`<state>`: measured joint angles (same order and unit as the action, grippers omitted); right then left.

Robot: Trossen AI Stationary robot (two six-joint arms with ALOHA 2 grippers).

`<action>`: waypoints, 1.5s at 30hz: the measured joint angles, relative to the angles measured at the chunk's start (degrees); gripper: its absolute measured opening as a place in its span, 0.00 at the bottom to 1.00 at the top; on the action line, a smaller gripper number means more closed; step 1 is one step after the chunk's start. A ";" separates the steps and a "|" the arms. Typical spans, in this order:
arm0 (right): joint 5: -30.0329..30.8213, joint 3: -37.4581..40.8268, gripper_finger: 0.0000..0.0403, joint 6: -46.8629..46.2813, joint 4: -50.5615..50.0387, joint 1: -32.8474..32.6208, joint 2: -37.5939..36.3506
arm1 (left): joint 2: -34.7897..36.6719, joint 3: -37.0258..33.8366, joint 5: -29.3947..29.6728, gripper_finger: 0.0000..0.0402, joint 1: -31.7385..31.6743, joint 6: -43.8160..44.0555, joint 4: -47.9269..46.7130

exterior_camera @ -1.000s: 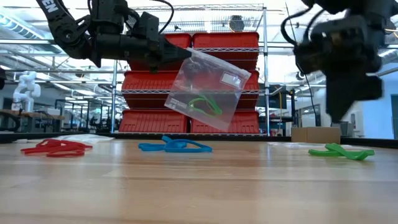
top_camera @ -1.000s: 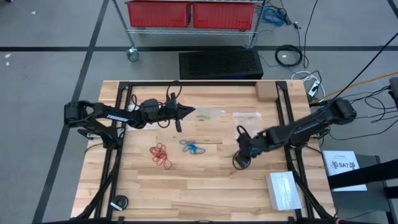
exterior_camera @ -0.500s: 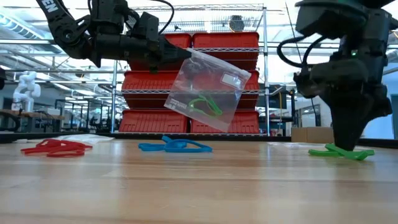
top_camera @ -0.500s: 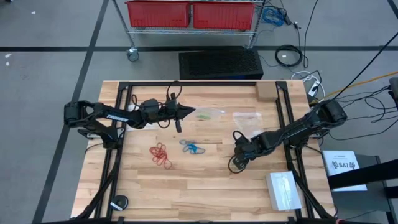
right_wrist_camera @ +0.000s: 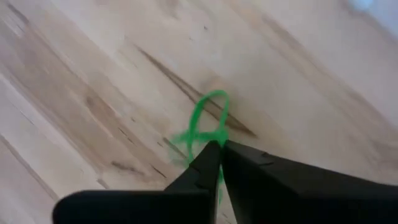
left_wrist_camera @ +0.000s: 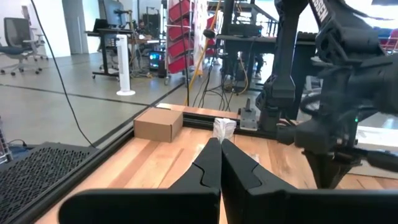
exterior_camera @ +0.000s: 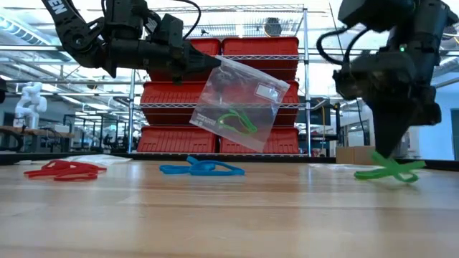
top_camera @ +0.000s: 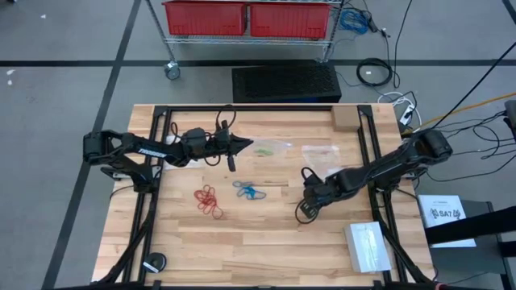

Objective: Sort rubber bands
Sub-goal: Put the green rubber band into the center transparent zip bag

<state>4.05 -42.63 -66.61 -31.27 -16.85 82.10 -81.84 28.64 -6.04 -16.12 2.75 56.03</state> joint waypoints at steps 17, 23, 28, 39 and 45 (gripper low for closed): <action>9.63 -20.70 0.00 5.00 -25.88 -0.15 -1.83 | 0.00 0.00 -0.03 0.00 0.00 0.01 -0.01; 21.16 -25.75 0.00 9.73 -26.56 0.09 -1.85 | 0.00 0.00 -0.04 0.00 0.00 0.01 0.00; 34.59 -27.34 0.00 18.75 -21.45 2.79 -1.85 | 0.00 0.00 -0.04 0.00 0.00 0.00 0.00; 37.63 -27.41 0.00 54.54 8.56 12.71 -1.83 | 0.00 0.00 -0.04 0.00 0.00 -0.01 0.02; 29.66 -27.43 0.00 58.05 11.81 16.52 -0.86 | 0.00 0.00 -0.04 0.00 0.00 -0.01 0.02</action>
<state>33.71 -70.06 -8.56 -19.46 -0.33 81.24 -81.84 28.64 -6.09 -16.12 2.74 56.05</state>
